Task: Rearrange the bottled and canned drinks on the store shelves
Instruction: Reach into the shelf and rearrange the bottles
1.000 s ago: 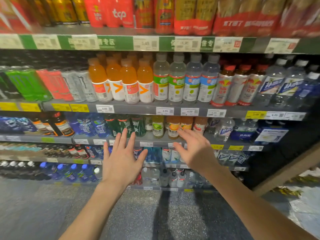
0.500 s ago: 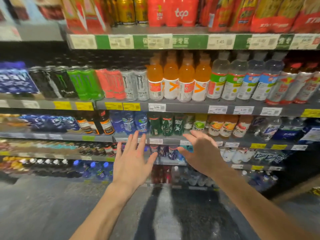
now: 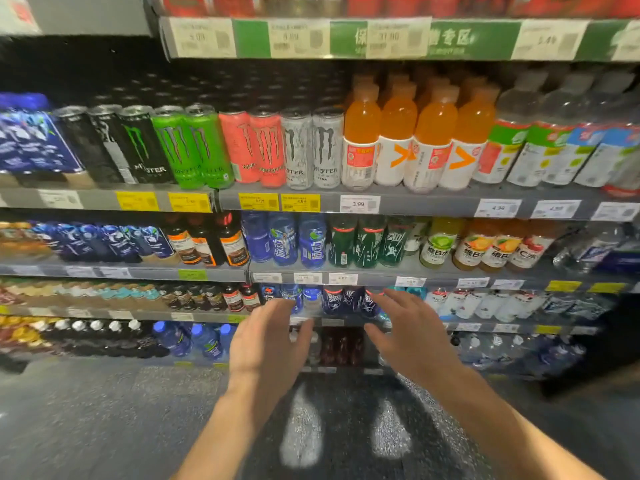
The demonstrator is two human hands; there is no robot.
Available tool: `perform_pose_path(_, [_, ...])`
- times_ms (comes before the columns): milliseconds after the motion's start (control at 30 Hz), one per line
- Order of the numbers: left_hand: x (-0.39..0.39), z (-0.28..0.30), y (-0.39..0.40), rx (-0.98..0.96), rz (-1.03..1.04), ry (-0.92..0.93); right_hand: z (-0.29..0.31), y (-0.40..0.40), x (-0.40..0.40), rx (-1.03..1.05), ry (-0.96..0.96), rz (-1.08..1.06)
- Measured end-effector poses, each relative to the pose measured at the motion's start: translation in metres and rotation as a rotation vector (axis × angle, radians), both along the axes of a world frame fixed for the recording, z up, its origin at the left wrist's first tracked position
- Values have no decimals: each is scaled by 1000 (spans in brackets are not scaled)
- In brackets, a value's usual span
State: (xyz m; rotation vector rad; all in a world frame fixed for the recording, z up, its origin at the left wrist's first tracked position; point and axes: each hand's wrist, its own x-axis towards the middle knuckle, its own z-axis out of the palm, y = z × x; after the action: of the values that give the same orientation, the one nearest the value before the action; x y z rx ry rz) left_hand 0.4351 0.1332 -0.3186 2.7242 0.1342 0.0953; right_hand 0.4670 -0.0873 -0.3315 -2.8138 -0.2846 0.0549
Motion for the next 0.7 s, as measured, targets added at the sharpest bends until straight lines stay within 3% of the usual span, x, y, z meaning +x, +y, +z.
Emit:
perform_pose_path(233, [26,-74,4,-35,27,-16,-70,3,25,26,64,-34])
perform_pose_path(433, [63,-179,-7,66,-4,64,-162,-4,54,94,67,-37])
perform_pose_path(700, [113,-330,-27,-39,72,-45,-304,-15,98,136,10,-10])
